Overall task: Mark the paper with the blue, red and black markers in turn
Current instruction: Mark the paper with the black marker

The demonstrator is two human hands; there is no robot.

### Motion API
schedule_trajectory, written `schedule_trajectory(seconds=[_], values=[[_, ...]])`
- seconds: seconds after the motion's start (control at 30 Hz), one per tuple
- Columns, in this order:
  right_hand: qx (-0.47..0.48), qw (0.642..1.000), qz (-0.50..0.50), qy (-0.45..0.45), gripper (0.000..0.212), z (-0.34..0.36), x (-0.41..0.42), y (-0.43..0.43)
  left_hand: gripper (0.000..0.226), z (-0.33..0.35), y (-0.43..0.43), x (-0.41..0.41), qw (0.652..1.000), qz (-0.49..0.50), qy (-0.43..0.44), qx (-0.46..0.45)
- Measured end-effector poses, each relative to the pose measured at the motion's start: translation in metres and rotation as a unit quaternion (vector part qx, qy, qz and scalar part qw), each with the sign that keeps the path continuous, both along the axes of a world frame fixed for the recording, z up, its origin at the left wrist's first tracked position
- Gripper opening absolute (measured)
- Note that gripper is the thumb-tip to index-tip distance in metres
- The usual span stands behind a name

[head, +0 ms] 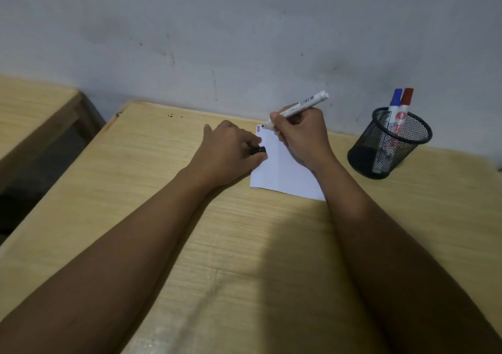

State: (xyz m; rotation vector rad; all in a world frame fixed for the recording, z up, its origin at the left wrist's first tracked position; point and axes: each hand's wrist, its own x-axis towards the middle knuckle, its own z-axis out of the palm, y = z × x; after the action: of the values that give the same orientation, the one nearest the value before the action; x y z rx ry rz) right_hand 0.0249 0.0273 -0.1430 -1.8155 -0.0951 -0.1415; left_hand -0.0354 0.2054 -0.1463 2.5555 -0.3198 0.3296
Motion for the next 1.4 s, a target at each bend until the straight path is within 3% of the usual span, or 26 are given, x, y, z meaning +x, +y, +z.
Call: schedule_trajectory(seconds=[0.97,1.17,1.4], values=[[-0.001,1.0,0.006,-0.002,0.02,0.0013,-0.0003,0.0,0.033,0.0063,0.0003,-0.0023,0.998,-0.036,0.024,0.046],[-0.021,1.0,0.0,-0.007,0.02,0.0026,-0.0011,-0.0003,0.071,0.0048,0.0008,-0.002,0.994,-0.04,0.049,0.085],[-0.017,1.0,0.003,-0.003,0.02,0.0022,-0.0007,0.0002,0.074,0.0034,0.002,-0.0001,0.994,-0.04,0.054,0.091]])
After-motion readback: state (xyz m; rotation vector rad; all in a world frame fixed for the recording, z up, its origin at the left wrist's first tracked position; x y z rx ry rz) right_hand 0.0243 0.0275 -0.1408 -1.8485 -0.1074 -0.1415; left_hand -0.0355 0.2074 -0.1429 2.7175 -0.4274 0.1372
